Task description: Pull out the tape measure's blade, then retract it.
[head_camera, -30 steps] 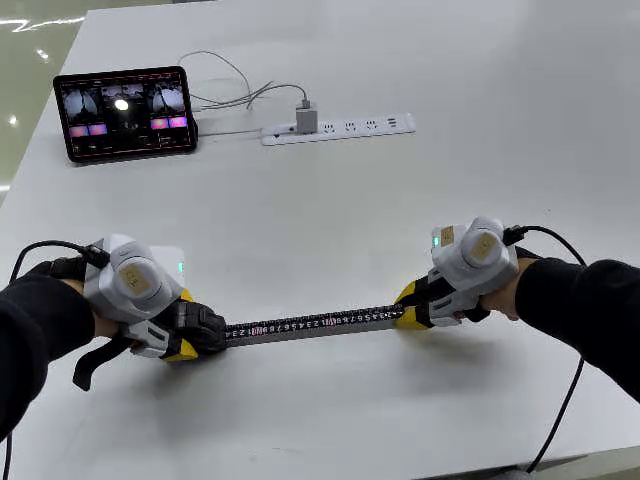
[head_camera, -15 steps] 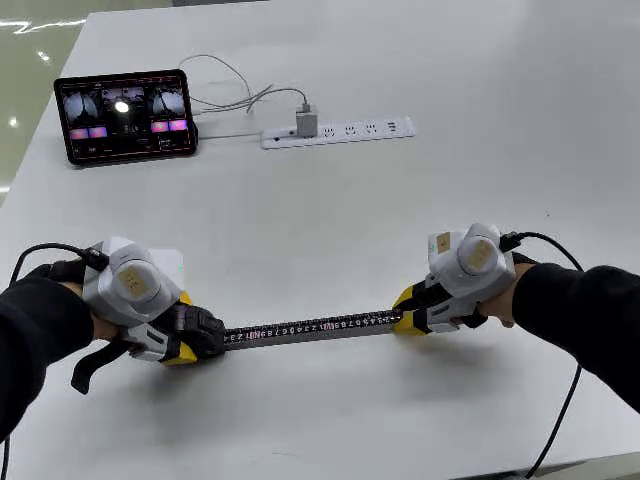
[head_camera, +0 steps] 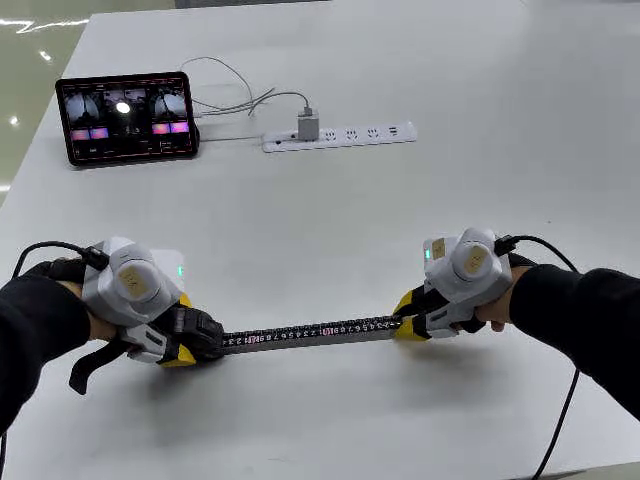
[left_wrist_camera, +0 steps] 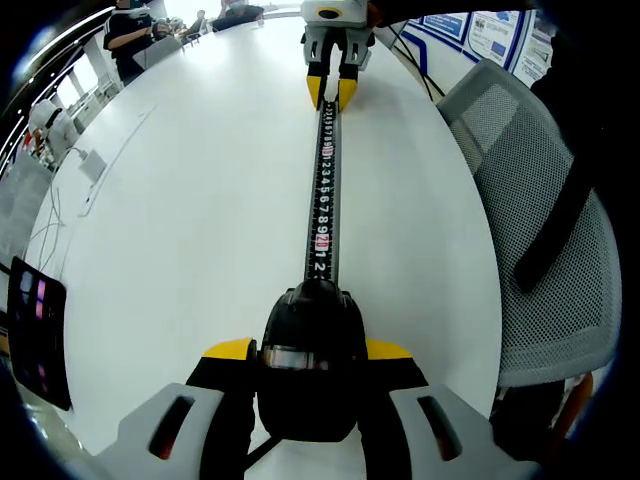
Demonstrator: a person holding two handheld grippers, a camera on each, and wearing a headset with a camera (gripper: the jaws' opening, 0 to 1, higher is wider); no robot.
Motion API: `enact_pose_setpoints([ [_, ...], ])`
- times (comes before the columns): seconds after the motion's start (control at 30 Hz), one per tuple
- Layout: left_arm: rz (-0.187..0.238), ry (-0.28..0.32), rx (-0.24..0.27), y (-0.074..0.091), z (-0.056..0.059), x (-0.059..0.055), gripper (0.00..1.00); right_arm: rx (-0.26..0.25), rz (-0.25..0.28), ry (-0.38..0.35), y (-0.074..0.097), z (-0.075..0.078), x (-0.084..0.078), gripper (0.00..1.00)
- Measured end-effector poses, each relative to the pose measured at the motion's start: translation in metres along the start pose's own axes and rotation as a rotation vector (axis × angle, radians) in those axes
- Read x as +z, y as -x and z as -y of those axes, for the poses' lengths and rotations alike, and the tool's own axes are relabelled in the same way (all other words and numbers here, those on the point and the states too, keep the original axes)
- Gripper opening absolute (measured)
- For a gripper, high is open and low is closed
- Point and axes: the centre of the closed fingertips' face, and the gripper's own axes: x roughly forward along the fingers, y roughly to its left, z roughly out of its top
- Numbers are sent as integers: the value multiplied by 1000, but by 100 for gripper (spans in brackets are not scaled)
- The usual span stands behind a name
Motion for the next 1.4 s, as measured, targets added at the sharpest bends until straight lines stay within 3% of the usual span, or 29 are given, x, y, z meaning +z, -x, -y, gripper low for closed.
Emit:
enact_pose_setpoints([
  [0.23, -15, -9, -8, 0, 0, -1, 35, -15, -3, 11, 1, 0, 0, 12],
  [0.43, 1, 12, -12, 0, 1, 0, 37, -17, -1, 13, 5, 0, 0, 12],
  [0.6, 1, 26, 0, 1, 0, -3, 40, -33, 12, -33, 8, 2, 0, 16],
  [0.67, 18, 59, 14, 3, -2, -4, 42, -39, 9, -57, 9, 1, -1, 22],
  [0.7, 35, 113, 25, 4, -3, -5, 43, -42, 9, -57, 9, 0, -1, 25],
  [0.83, 55, 138, 32, 7, -2, -8, 49, -57, 22, -86, 10, -1, -2, 29],
  [0.9, 75, 184, 39, 8, -2, -8, 52, -76, 62, -135, 11, 0, 4, 31],
  [1.03, 117, 242, 66, 12, -5, -8, 58, -99, 82, -159, 13, -3, 5, 35],
  [1.4, 138, 293, 98, 15, -7, -11, 65, -144, 83, -164, 19, -2, 0, 39],
])
